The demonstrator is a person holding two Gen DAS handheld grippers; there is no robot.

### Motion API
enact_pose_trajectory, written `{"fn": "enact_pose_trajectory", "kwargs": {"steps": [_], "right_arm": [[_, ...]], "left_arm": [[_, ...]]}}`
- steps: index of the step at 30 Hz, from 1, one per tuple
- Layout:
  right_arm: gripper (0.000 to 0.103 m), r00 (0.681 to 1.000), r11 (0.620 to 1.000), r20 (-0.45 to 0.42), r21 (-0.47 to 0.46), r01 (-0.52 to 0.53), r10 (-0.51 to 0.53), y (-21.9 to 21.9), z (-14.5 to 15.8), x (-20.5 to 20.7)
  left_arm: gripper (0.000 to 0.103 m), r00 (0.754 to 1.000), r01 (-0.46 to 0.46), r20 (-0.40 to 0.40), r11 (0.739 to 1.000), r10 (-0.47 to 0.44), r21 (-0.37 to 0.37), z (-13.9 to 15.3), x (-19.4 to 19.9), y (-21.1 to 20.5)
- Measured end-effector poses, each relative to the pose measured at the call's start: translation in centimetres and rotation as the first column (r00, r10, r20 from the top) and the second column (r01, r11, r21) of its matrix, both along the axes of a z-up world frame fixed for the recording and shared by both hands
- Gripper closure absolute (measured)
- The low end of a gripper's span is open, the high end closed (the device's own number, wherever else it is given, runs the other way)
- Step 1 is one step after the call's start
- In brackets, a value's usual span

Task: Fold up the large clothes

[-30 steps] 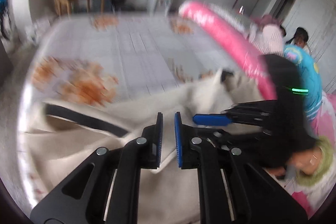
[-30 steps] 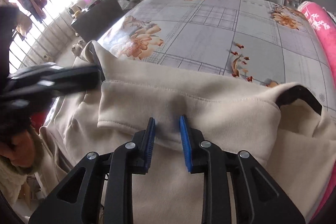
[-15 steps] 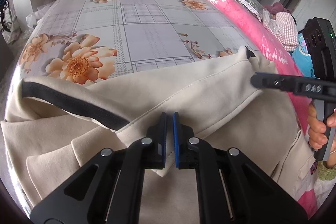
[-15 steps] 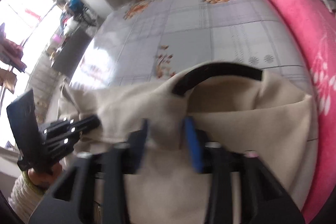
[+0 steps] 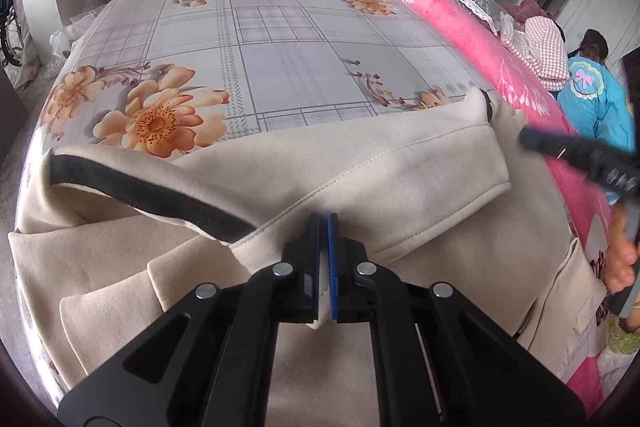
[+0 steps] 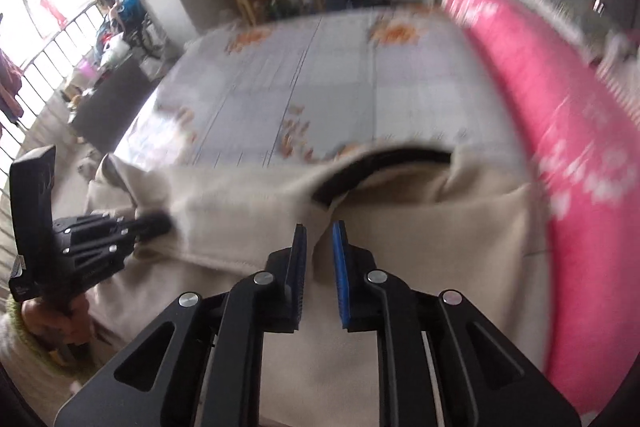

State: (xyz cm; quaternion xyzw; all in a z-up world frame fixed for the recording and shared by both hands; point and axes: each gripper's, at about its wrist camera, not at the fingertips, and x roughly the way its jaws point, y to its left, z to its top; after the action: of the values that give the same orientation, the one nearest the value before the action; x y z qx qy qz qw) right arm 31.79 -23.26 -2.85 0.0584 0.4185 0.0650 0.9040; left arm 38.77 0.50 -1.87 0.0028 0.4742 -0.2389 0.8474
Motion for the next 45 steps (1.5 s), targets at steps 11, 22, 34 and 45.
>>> {"fn": "enact_pose_trajectory", "kwargs": {"steps": [11,22,34,45], "right_arm": [[0.072,0.984,0.982,-0.102,-0.106,-0.158,0.147,7.9,-4.4,2.1],[0.049,0.971,0.975,0.078,-0.027,-0.223,0.224,5.5,2.8,-11.2],[0.049,0.972,0.974,-0.060,0.026,-0.227,0.228,5.9,-5.9,-20.7],[0.049,0.973,0.973,0.006,-0.004,-0.230,0.230,5.8,-2.8,-21.6]], "left_arm": [[0.098,0.997,-0.068,-0.034,0.998,0.068,0.001,0.6,-0.1,0.2],[0.080,0.981,-0.150,0.116,0.988,0.154,-0.044,8.1,-10.6,9.2],[0.068,0.931,-0.342,0.094,0.932,0.353,-0.116,1.0,-22.4,16.7],[0.068,0.941,-0.329,0.083,0.944,0.328,-0.002,-1.6,-20.0,16.3]]}}
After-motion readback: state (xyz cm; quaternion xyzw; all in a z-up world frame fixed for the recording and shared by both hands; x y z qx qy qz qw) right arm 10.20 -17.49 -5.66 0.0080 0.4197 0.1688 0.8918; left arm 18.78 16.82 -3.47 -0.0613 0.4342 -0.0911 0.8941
